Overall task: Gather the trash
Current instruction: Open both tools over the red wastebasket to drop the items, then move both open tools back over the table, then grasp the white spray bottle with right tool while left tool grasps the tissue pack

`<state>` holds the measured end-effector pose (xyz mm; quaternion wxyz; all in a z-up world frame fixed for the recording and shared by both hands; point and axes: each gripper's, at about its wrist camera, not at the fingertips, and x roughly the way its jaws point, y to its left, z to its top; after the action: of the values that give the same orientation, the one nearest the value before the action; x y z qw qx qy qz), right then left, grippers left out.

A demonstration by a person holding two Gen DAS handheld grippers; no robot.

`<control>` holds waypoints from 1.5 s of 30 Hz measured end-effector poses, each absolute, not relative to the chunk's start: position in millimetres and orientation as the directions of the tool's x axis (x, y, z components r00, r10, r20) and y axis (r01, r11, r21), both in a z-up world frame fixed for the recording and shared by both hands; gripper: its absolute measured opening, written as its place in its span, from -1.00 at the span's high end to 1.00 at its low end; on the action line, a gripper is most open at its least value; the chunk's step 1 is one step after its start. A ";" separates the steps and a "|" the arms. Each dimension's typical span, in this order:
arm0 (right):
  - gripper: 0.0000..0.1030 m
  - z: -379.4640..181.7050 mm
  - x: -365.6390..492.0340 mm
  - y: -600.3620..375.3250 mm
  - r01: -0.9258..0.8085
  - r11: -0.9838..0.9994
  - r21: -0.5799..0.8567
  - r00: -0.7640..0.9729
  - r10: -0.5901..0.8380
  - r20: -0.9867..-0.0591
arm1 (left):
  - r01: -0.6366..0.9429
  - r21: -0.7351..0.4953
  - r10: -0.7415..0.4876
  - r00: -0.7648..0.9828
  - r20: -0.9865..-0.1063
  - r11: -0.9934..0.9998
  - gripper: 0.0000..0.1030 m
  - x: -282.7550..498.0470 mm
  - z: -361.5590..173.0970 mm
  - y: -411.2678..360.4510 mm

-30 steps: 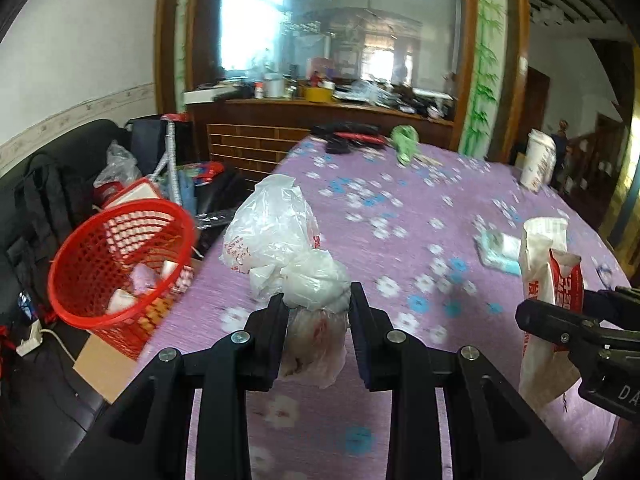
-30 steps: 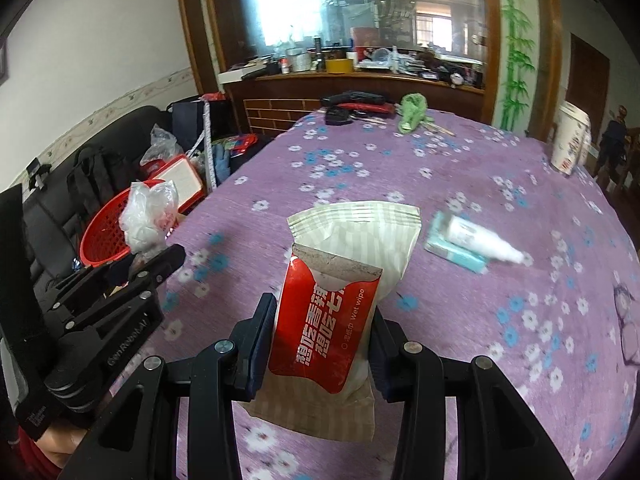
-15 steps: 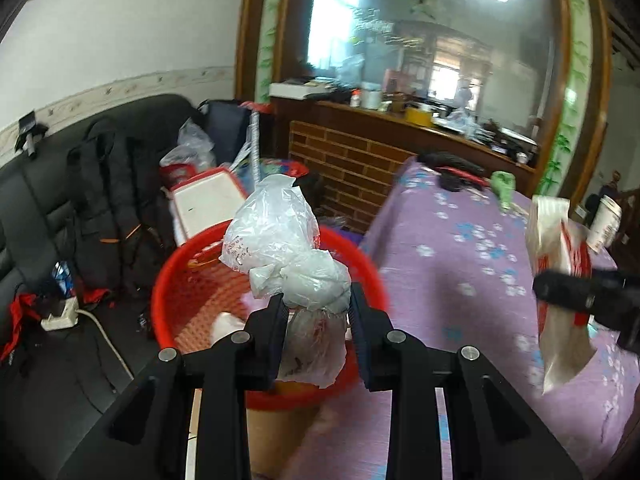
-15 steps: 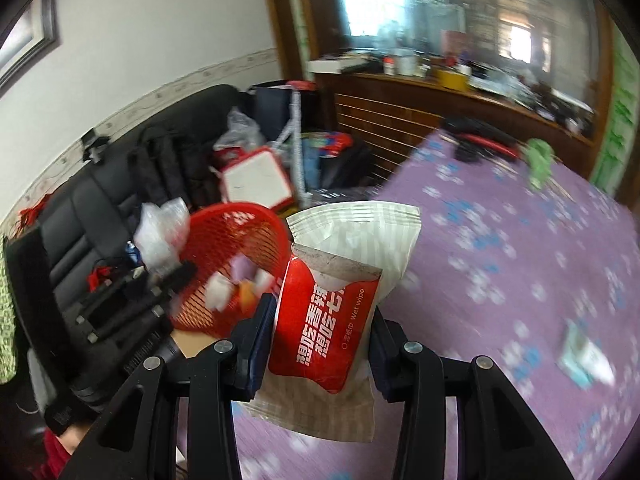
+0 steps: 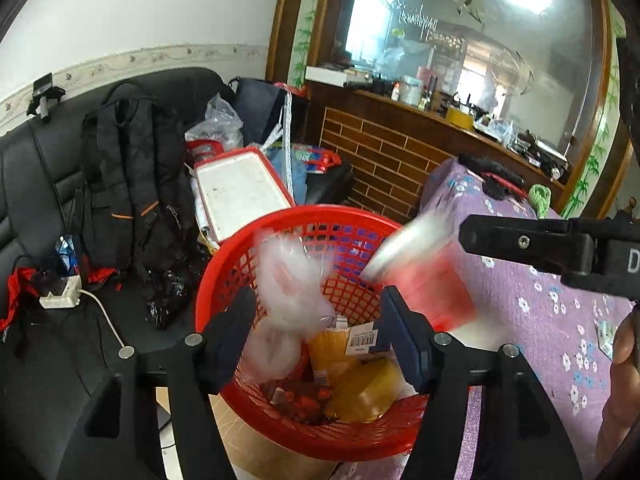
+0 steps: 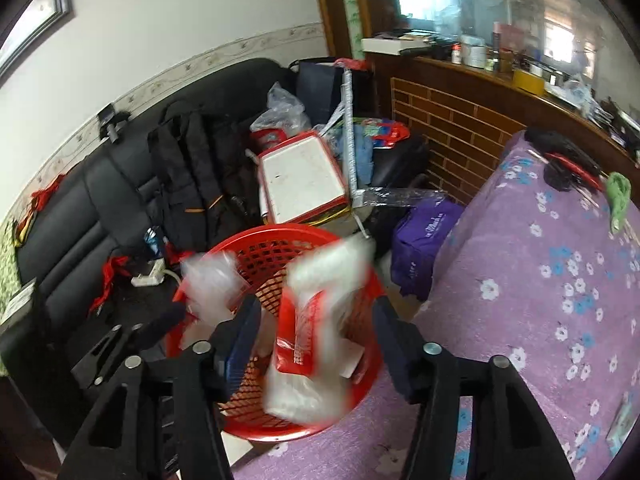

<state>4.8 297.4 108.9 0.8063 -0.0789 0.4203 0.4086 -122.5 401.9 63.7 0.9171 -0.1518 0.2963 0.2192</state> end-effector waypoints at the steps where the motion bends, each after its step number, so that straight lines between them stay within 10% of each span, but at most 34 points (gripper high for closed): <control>1: -0.23 109.1 5.6 291.8 -0.723 0.653 0.226 0.311 0.599 -0.738 | -0.490 -0.137 0.319 0.730 -0.605 0.861 -0.23 -122.7 64.8 399.4; 25: -0.22 89.4 96.8 -97.4 -0.317 0.929 0.193 0.518 0.339 -0.785 | -0.066 -0.007 0.047 0.779 -0.625 0.998 -0.23 -75.2 84.2 169.4; 35: -0.19 53.9 96.6 -122.7 -0.407 0.869 0.283 0.368 0.439 -0.820 | 0.057 0.045 -0.013 0.748 -0.663 0.997 -0.23 -62.1 73.4 103.3; 38: 0.20 50.9 82.9 -116.4 -0.449 0.872 0.194 0.379 0.383 -0.843 | 0.073 0.048 -0.022 0.736 -0.677 0.996 -0.23 -55.5 69.6 94.8; 45: 0.24 47.0 71.3 -114.4 -0.456 0.877 0.149 0.411 0.356 -0.840 | 0.111 0.036 -0.054 0.712 -0.700 0.993 -0.23 -40.7 69.7 75.0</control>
<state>71.3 -114.4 47.0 0.8382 -0.0517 0.4859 0.2422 -40.7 75.0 69.7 0.9245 0.0379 0.3767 -0.0448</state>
